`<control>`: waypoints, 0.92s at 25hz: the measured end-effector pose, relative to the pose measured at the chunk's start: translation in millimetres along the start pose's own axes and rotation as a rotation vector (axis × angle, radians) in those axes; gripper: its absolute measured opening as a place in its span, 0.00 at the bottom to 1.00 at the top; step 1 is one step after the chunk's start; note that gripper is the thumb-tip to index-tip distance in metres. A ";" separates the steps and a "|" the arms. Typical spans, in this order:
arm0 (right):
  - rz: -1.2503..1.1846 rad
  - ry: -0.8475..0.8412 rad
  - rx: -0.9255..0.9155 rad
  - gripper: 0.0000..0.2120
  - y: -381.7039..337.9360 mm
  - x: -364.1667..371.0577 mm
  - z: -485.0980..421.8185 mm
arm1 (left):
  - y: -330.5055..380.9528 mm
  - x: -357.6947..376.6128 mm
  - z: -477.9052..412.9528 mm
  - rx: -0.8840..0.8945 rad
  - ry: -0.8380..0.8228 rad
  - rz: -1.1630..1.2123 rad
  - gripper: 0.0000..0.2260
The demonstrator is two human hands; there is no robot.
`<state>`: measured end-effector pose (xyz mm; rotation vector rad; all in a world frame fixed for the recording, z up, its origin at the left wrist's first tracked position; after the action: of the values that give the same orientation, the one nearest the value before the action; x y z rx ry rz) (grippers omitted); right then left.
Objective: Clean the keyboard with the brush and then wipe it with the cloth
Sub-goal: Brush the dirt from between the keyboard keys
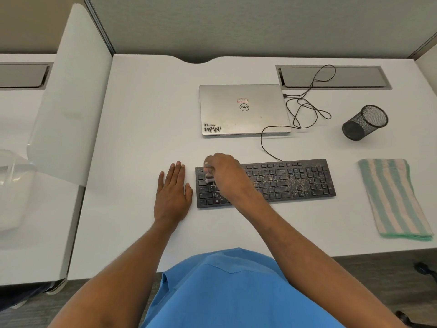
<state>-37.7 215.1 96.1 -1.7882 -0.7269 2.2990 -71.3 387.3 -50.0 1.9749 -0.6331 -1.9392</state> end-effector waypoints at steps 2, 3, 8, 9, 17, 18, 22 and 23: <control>0.006 0.000 0.050 0.08 13.5 -1.0 2.0 | 0.4 -0.4 0.0 0.002 0.004 0.008 0.28; 0.019 -0.001 0.091 0.07 21.7 -1.3 3.0 | 0.2 -0.5 0.1 0.001 0.008 0.013 0.29; 0.041 0.176 0.193 0.11 23.2 -16.5 11.6 | -0.5 -0.2 -0.2 -0.001 0.009 0.019 0.29; -0.012 0.211 0.190 0.14 17.4 -16.1 13.6 | -0.3 -0.2 -0.2 -0.002 0.006 0.021 0.29; 0.006 0.162 0.192 0.15 11.7 0.1 17.1 | 0.0 -1.1 0.7 -0.007 0.002 0.013 0.29; -0.025 0.150 0.201 0.15 13.1 0.5 17.3 | 0.0 -1.0 0.7 -0.006 0.002 0.014 0.29; -0.161 0.265 0.207 0.17 14.2 -12.8 15.3 | 0.3 -0.6 -0.1 -0.003 0.000 0.009 0.29; -0.175 0.284 0.197 0.18 13.0 -15.8 14.7 | 0.4 -0.6 0.0 -0.004 -0.001 0.009 0.29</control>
<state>-44.7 193.4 106.7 -1.8270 -0.5628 1.8827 -71.4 387.2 -49.3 1.9659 -0.6370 -1.9352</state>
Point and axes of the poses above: each hand's wrist, its own z-axis away from the middle knuckle, its own x-axis out of the palm, y = z × x, the point moved 4 cm from there along -z, towards the middle knuckle, and after that the axes turned 12 degrees about z, right-handed, at the moved point
